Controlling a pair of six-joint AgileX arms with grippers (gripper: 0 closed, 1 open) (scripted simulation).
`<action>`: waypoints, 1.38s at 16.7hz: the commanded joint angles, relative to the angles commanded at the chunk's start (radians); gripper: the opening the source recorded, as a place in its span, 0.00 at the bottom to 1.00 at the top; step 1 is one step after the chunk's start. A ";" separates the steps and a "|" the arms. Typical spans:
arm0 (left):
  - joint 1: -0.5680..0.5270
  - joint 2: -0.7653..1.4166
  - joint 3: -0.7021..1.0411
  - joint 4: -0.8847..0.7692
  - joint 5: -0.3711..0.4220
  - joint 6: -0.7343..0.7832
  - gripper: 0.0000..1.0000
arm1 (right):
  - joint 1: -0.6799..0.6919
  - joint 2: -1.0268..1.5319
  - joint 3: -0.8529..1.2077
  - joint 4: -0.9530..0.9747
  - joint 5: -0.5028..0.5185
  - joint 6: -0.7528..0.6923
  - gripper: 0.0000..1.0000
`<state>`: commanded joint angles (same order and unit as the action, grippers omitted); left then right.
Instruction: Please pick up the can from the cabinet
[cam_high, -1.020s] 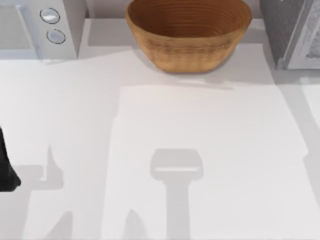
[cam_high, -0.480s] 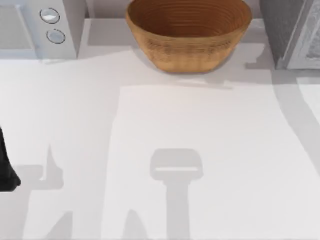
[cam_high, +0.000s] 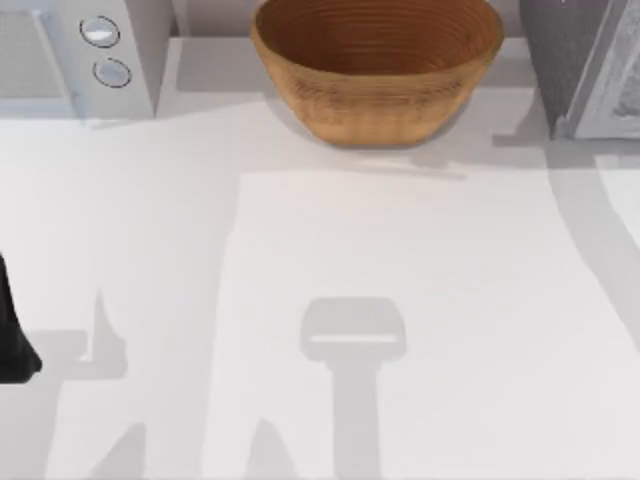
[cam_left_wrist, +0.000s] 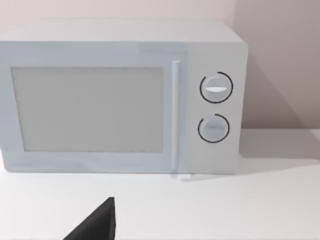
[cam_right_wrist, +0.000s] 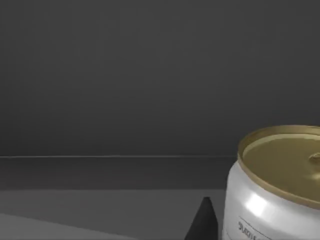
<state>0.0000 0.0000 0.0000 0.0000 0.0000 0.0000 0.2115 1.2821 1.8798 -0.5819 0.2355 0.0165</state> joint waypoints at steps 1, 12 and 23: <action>0.000 0.000 0.000 0.000 0.000 0.000 1.00 | -0.004 -0.021 -0.027 0.011 -0.004 0.000 0.00; 0.000 0.000 0.000 0.000 0.000 0.000 1.00 | -0.095 -0.599 -0.896 0.261 -0.105 -0.008 0.00; 0.000 0.000 0.000 0.000 0.000 0.000 1.00 | -0.201 -1.226 -1.820 0.554 -0.224 -0.016 0.00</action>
<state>0.0000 0.0000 0.0000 0.0000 0.0000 0.0000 0.0101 0.0557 0.0598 -0.0276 0.0117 0.0004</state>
